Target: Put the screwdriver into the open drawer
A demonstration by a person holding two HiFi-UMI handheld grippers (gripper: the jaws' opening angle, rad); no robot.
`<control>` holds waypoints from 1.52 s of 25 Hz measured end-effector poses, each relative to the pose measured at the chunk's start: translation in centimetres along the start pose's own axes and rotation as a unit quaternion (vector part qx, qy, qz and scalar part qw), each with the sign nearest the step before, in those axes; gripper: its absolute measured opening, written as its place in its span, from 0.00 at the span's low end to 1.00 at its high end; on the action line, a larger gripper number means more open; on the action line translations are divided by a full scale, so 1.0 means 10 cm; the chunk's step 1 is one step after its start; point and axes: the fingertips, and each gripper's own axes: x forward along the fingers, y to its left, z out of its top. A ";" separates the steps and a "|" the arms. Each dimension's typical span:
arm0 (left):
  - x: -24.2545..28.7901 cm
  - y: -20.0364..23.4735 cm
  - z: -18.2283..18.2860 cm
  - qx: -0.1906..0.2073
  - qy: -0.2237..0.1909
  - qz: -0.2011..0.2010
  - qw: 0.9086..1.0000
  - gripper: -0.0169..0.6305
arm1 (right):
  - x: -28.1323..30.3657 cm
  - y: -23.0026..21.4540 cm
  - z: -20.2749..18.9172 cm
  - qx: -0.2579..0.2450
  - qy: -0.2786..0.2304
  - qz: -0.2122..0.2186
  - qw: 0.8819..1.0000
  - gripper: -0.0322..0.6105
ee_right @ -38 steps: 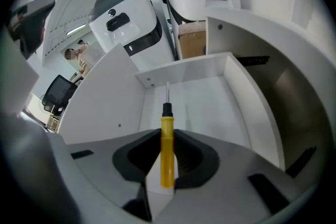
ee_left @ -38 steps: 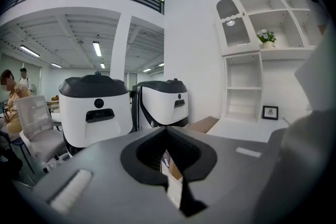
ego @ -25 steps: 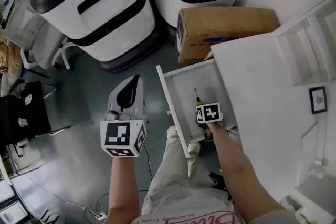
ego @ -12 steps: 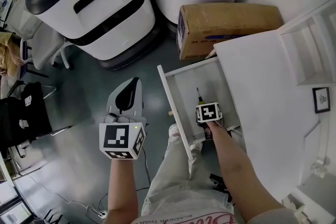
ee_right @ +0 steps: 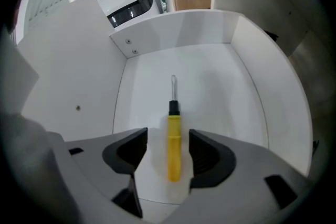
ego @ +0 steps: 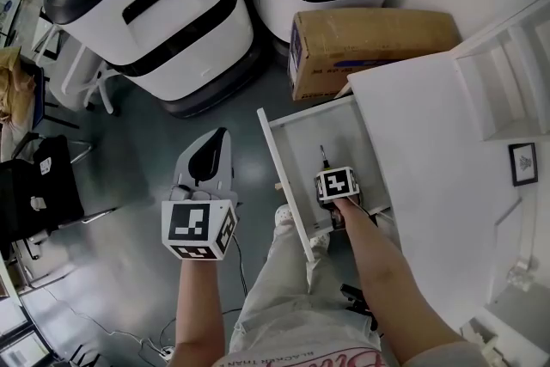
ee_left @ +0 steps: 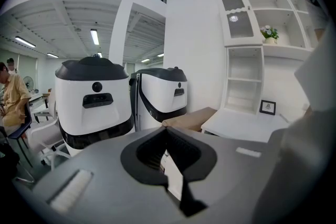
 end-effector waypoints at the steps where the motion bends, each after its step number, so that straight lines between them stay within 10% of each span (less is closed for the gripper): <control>1: 0.00 -0.01 0.01 0.000 -0.001 0.000 1.000 0.04 | -0.01 0.01 0.00 -0.005 0.002 0.001 1.000 0.44; 24: -0.35 -0.31 0.60 0.000 -0.057 0.003 0.998 0.04 | -0.77 0.12 0.17 -0.047 -0.041 0.019 0.998 0.47; 38: -0.70 -0.38 0.91 0.003 -0.097 0.024 0.995 0.04 | -1.47 0.21 0.39 -0.101 -0.118 0.009 0.988 0.15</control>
